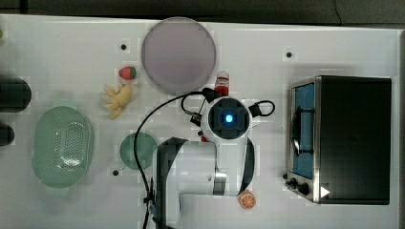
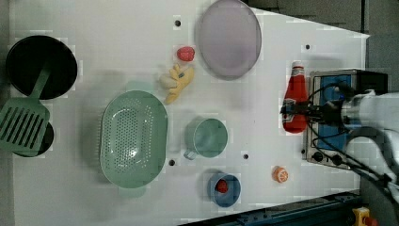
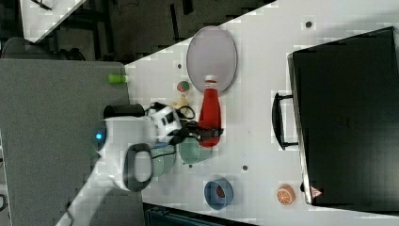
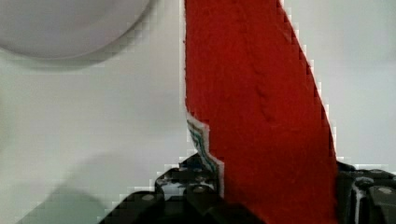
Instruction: Pick ketchup from plate and place it on table.
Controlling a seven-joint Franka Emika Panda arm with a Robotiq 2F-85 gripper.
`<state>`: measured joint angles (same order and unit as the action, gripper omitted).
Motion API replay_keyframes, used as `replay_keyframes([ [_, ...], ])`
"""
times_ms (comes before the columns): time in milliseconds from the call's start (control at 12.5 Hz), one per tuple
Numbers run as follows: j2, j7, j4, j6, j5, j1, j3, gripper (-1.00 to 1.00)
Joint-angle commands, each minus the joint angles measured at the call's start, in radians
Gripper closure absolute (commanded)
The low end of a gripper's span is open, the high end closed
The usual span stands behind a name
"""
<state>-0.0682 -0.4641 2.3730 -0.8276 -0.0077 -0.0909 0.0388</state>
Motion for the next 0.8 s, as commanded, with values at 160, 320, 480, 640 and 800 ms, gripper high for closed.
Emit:
replay_keyframes([
  [160,-0.086,0.043,0.042,-0.182,0.003,-0.007,0.004,-0.51],
  [320,-0.125,0.043,0.042,-0.2,0.003,-0.009,0.004,-0.96],
  [480,-0.106,0.043,0.028,-0.209,0.003,-0.006,0.007,-1.0],
  [640,-0.046,0.071,0.012,-0.189,0.003,-0.005,0.008,-1.0],
  [800,0.026,0.177,-0.019,-0.115,0.003,-0.004,0.008,-1.0],
])
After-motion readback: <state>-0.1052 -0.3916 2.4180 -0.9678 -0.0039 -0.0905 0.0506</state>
